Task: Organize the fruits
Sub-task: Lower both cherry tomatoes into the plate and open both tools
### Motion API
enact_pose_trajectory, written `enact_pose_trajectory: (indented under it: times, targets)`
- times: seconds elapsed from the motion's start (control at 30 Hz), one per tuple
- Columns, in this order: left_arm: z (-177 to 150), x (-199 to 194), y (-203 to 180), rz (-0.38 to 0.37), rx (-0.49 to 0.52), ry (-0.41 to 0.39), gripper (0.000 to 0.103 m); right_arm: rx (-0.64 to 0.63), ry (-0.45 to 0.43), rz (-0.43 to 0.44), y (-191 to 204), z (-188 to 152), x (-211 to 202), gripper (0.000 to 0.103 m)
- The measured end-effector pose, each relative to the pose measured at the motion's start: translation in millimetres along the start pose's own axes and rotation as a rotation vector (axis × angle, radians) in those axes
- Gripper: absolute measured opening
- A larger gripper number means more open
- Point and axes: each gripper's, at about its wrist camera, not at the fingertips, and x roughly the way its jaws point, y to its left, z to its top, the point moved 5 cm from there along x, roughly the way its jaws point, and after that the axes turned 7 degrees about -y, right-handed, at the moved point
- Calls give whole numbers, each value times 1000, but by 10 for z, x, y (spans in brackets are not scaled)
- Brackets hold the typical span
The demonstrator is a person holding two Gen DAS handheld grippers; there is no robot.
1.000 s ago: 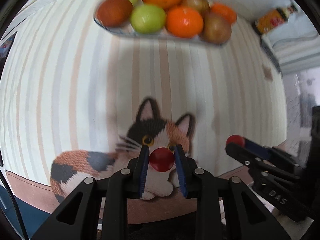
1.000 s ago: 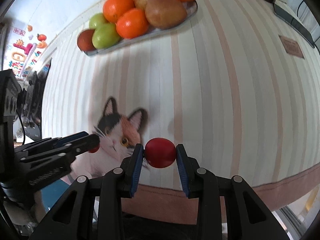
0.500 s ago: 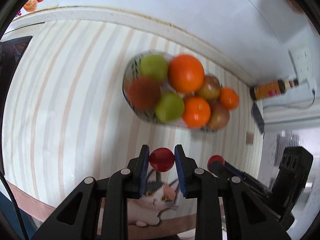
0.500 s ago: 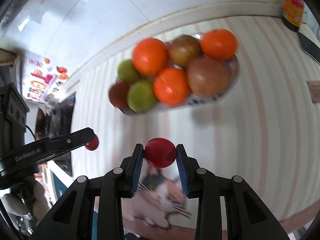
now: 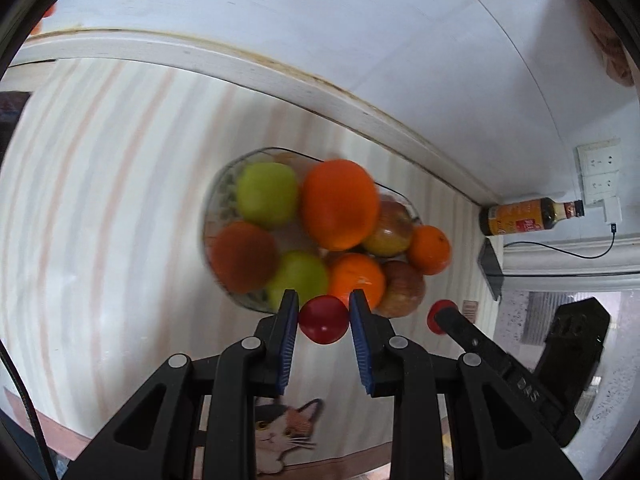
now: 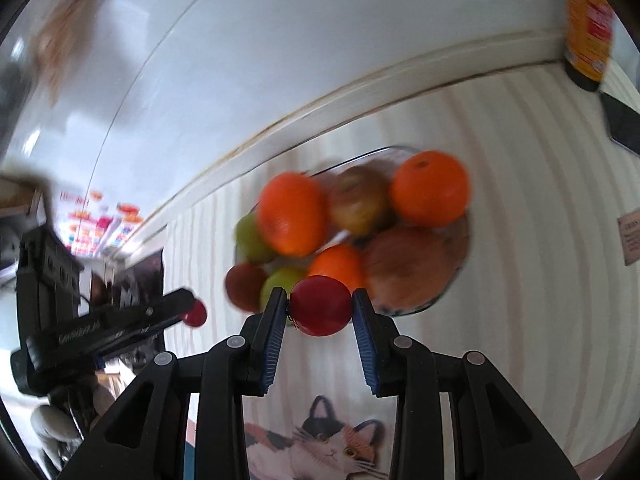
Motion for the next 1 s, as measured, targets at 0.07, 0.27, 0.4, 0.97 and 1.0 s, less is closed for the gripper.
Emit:
enact_pose_trajectory:
  times: [0.07,0.27,0.4,0.97,1.0]
  targets:
    - [-13,90,-124,-18,8,16,23,39,-6,-5,-167,65,-12,36]
    - [-56,333,-365,-35,34,61,23,124,-8,-16,-524,143,33,36]
    - [-136,387,-345,-39,32,93,23,104,20,14,-439,34,92,36]
    - [147,475,43,1,-76,117,23,-31,109,65,191,80,637,36]
    - [135,483,57,1,-76,121,23,-44,113,60,202,80,646,36]
